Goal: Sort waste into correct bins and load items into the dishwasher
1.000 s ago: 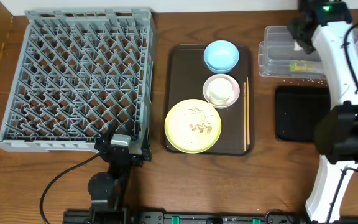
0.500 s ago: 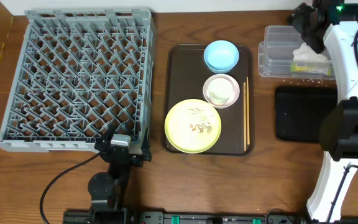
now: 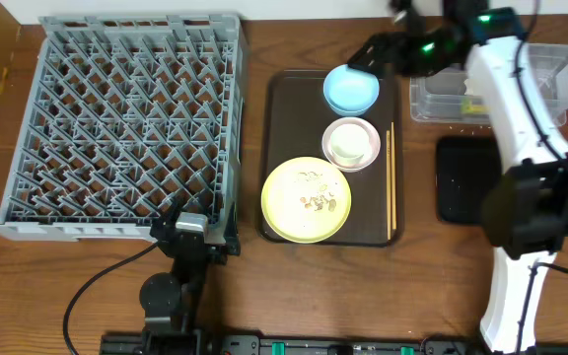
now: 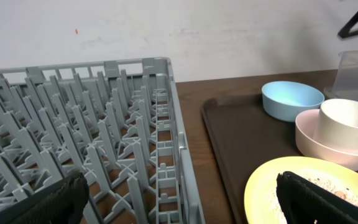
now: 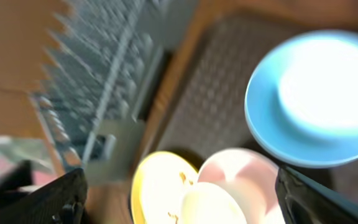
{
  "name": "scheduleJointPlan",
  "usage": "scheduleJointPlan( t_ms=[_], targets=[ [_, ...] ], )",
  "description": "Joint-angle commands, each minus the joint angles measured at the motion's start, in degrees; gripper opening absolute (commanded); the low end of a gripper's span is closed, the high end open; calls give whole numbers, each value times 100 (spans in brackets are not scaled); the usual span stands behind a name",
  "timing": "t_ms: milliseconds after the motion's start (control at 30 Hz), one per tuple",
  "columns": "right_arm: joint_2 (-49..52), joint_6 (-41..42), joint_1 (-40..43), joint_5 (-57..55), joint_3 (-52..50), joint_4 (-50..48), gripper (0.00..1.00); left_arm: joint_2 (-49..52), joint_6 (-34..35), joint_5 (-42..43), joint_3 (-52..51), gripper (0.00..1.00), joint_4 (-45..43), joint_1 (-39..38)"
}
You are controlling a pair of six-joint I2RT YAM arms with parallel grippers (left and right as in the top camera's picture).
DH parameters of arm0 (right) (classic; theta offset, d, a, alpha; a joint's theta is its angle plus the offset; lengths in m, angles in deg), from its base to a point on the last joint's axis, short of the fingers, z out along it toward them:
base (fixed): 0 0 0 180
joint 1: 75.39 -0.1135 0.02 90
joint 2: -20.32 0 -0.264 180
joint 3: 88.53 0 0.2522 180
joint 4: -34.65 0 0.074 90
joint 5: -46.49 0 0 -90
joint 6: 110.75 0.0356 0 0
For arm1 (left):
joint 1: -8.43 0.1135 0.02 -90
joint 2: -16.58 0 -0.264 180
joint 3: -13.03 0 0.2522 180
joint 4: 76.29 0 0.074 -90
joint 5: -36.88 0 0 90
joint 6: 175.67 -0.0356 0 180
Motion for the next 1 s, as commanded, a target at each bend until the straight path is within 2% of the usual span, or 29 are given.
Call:
scheduleJointPlan(
  t_ms=[0,67,167,400,533,633,700,800,967],
  targets=[
    [-127,46,-734,-2135,7,374,93,-37,-57,138,-127,98,144,-17],
    [-210,481,-1091,-3250,7,474,95,-37,-57,138,-127,98,144,-17],
    [-385,739,-1486,-4094,7,494,97,-37,-57,138,-127,98,144,-17],
    [-675,1283,-2076,-4618,7,1161,96,-37,-57,138,-127,98,144,-17],
    [-588,1294,-2332,-4800,-7,1694,87,-37,-57,138,-127,98,144,-17],
    [-485,1303,-2437,-4806,-37,1698,83,-37,-57,138,-127,98,144,-17],
    [-404,1434,-2516,-4813,-90,1655,70,-37,-57,138,-127,98,144,-17],
    [-313,1443,-2603,-4824,-195,1602,59,-37,-57,138,-127,98,144,-17],
    [-262,1665,-2636,-4964,-610,1209,54,-37,-57,138,-127,98,144,-17]
  ],
)
